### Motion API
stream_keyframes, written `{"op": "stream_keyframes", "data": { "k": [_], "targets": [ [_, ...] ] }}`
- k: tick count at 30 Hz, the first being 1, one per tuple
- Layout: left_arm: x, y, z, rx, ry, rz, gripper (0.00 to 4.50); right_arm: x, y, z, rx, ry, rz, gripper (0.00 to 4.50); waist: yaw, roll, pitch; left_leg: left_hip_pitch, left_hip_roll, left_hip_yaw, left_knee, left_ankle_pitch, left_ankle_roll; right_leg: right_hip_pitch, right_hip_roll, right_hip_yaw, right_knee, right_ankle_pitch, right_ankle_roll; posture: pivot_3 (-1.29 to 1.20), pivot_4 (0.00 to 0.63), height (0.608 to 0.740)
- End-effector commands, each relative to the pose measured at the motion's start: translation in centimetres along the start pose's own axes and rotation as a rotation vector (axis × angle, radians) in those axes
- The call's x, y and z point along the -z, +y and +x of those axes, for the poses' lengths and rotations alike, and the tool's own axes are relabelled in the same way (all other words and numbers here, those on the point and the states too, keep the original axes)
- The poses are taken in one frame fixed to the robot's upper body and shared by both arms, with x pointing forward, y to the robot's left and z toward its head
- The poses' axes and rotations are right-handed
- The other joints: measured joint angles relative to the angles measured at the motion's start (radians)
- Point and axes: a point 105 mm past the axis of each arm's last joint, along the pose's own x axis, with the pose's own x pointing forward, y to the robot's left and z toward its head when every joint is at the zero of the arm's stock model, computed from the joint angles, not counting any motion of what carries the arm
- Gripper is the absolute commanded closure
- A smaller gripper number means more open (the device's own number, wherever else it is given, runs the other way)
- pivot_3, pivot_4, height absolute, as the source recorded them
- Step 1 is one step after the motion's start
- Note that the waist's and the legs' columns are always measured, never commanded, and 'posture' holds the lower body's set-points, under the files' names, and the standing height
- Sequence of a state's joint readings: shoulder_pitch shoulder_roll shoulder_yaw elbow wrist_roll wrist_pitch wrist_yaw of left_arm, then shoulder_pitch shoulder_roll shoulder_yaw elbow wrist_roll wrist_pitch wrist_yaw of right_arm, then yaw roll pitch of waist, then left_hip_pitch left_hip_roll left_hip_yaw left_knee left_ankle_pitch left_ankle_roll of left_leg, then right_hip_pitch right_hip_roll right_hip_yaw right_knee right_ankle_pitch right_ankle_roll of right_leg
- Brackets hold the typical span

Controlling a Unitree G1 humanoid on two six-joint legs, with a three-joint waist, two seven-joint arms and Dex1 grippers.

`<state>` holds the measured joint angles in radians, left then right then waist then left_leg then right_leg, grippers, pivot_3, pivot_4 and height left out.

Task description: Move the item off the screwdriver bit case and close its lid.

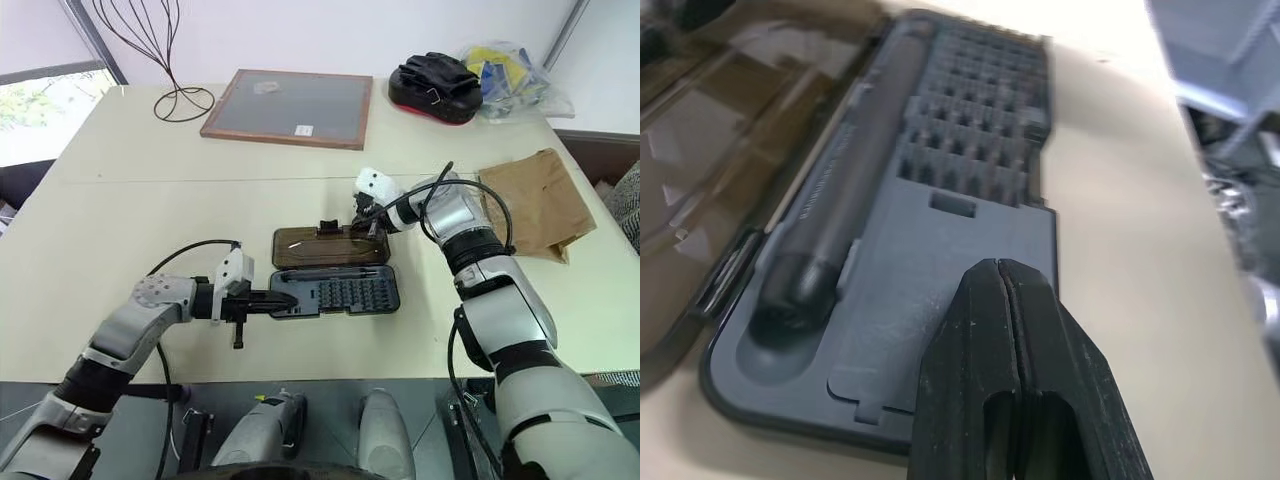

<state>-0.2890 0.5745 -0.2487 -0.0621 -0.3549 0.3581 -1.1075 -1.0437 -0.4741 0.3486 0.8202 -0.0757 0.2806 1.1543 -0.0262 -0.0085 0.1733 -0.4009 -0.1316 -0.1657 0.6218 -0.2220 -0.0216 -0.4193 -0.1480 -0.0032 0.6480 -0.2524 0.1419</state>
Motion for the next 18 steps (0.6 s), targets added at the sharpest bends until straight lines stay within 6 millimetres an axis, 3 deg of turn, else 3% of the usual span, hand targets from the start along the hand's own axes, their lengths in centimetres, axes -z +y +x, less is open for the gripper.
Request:
{"op": "stream_keyframes", "data": {
  "k": [1, 9, 18],
  "targets": [
    [0.8, -0.1, -0.1, -0.014, 0.040, -0.019, 4.50, 0.5, 0.3, 0.4, -0.002, 0.040, -0.034, 4.48, -0.002, 0.000, 0.000, 0.003, 0.000, 0.000, -0.001, 0.000, 0.000, 0.002, 0.000, 0.000, 0.000, 0.000, 0.000, 0.00, 0.150, 0.734],
    [0.4, 0.2, -0.1, -0.028, 0.034, -0.015, 4.50, 0.0, 1.1, 0.4, -0.048, 0.054, -0.134, 4.48, -0.003, 0.000, 0.000, 0.009, 0.000, 0.000, -0.006, 0.000, 0.000, 0.008, 0.000, 0.000, -0.002, 0.000, 0.000, 0.00, 0.150, 0.734],
    [0.2, 0.5, 0.1, -0.040, 0.026, -0.012, 4.50, 1.6, 1.0, 1.1, -0.055, 0.125, -0.169, 4.48, -0.001, 0.000, 0.000, 0.010, 0.000, -0.001, -0.006, 0.000, 0.000, 0.008, 0.000, 0.000, -0.003, 0.000, 0.000, 0.00, 0.150, 0.734]
  ]
}}
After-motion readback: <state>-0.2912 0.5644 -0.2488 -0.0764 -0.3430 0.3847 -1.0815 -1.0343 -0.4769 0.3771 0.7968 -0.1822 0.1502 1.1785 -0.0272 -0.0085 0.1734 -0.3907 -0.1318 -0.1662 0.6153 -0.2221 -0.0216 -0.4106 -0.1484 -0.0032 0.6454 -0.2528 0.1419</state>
